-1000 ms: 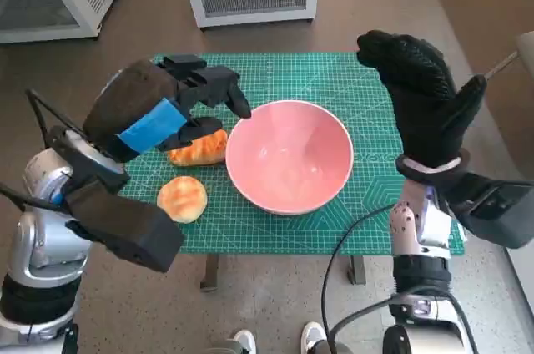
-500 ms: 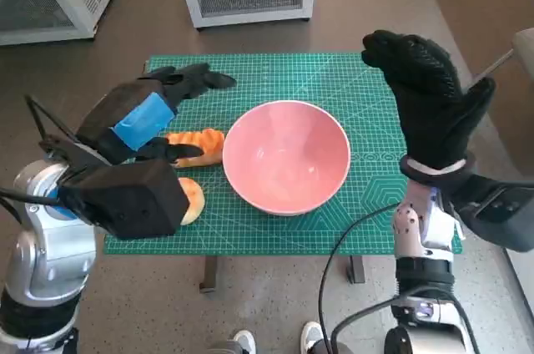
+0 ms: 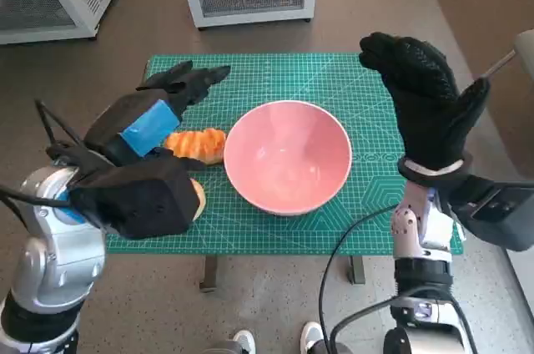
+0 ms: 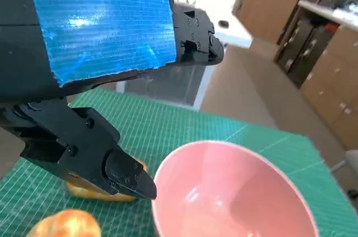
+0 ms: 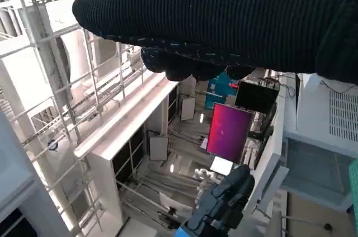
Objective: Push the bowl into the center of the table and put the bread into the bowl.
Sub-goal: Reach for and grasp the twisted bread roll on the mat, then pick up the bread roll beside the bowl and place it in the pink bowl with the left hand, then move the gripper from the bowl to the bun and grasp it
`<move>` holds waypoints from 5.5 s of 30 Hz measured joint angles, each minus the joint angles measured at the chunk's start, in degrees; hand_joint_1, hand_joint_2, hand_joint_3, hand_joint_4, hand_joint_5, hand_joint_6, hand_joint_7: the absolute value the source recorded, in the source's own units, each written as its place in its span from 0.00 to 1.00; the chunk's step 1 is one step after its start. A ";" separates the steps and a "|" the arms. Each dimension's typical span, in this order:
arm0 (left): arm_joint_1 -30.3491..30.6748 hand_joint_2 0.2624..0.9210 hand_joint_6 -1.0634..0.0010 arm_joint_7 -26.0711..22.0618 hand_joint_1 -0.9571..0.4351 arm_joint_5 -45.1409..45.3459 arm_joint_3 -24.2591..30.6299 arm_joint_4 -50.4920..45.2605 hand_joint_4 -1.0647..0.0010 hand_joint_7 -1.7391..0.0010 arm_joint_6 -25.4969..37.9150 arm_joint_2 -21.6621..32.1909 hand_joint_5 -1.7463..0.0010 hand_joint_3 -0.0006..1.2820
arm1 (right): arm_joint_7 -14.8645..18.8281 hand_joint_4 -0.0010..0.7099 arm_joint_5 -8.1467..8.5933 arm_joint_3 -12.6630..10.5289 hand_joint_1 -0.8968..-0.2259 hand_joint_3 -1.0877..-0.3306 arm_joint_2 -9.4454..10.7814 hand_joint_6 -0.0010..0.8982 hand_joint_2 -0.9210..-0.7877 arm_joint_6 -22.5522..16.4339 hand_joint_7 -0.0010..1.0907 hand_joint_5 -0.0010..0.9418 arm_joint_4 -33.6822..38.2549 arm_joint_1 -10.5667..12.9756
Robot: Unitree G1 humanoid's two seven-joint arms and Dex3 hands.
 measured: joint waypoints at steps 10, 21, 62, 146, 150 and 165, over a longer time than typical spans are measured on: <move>-2.25 0.62 0.90 1.18 0.55 0.75 -3.41 11.43 1.00 0.93 -0.03 -0.49 1.00 0.03 | 0.03 0.43 0.03 -0.01 0.44 0.69 -0.01 0.05 0.00 -0.05 0.55 0.01 0.07 0.04; -8.22 0.64 0.88 6.91 0.53 2.72 -8.10 33.03 0.98 0.96 -4.36 -3.89 1.00 0.02 | 0.26 0.43 0.09 -0.04 0.45 0.69 -0.03 0.05 0.00 0.09 0.55 0.01 0.12 0.12; -24.14 0.77 0.72 27.94 0.69 7.52 -18.88 93.33 0.83 0.98 -23.88 -15.88 0.99 0.03 | 0.16 0.42 -0.06 -0.14 0.49 0.70 -0.02 0.06 0.00 -0.71 0.54 0.00 0.06 0.94; -6.18 0.83 0.71 27.99 0.59 2.93 -8.90 35.69 0.81 0.86 -42.51 -12.97 0.94 0.03 | 0.93 0.41 0.13 -0.14 0.48 0.70 -0.55 0.04 0.00 -0.92 0.54 0.00 1.47 0.24; -6.19 0.82 0.76 22.68 0.56 3.30 -10.16 36.44 0.89 0.93 -41.10 -12.73 0.99 0.01 | 1.03 0.41 0.13 -0.18 0.48 0.70 -0.69 0.04 0.00 -0.92 0.54 0.00 1.45 0.24; -5.87 0.82 0.77 19.76 0.51 4.00 -9.12 35.08 0.94 0.96 -40.28 -12.04 1.00 0.00 | 1.03 0.41 0.00 -0.23 0.48 0.70 -0.77 0.03 0.00 -1.13 0.53 0.00 1.29 0.26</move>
